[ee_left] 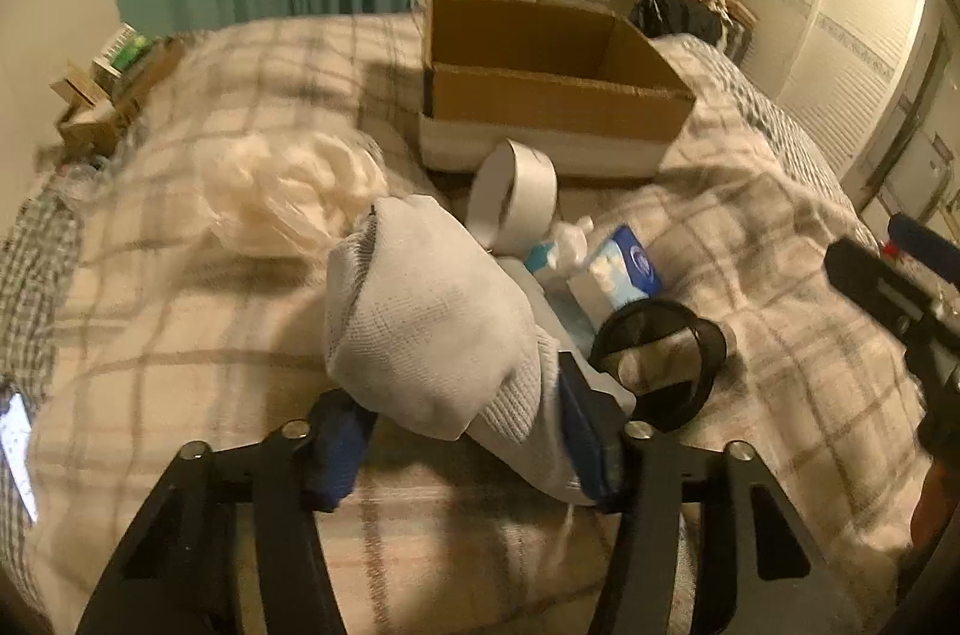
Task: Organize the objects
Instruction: 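Grasp the white sock with the left tool while the right tool grasps the black cylindrical cup, then carry the sock and black cup into the cardboard box and open both tools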
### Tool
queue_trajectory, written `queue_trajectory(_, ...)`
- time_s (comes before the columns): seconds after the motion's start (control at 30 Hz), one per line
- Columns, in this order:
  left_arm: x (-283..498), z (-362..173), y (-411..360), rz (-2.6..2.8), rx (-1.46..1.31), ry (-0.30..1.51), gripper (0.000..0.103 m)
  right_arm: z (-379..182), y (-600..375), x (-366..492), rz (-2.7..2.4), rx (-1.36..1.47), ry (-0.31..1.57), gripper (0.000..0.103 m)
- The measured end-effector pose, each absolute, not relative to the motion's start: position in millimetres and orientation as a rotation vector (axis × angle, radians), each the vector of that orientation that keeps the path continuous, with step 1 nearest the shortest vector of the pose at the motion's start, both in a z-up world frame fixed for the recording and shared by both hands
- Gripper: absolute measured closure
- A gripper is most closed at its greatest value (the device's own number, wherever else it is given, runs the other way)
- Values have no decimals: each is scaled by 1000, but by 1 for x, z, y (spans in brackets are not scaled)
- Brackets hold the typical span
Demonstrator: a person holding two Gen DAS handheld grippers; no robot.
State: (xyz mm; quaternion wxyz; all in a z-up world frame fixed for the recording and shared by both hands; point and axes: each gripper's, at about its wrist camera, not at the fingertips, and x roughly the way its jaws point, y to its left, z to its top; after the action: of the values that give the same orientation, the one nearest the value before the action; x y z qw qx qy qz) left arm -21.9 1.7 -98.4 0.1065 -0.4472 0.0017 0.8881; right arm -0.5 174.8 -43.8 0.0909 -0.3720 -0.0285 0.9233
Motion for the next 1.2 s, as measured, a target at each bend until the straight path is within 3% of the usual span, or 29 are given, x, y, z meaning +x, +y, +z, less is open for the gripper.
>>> queue_trajectory(0.17, -11, -70, -12, 2679, -1199, -13, 50, -54, 160, -13, 2721, -1186, -140, 2)
queue_trajectory(0.23, -10, -62, -19, 2710, -1178, 11, 50, -66, 156, -23, 2714, -1260, -151, 11)
queue_trajectory(0.47, -17, -69, -36, 2702, -1220, -14, 50, -112, 144, -49, 2684, -1517, -139, 20)
queue_trajectory(0.53, -17, -74, -35, 2690, -1234, -20, 50, -124, 144, -53, 2637, -1600, -145, 41)
queue_trajectory(0.67, -16, -80, -29, 2667, -1248, -3, 50, -123, 145, -49, 2613, -1585, -163, 61)
queue_trajectory(1.2, -7, -44, -11, 2628, -1186, 63, 50, -38, 145, -28, 2739, -1265, -256, 69)
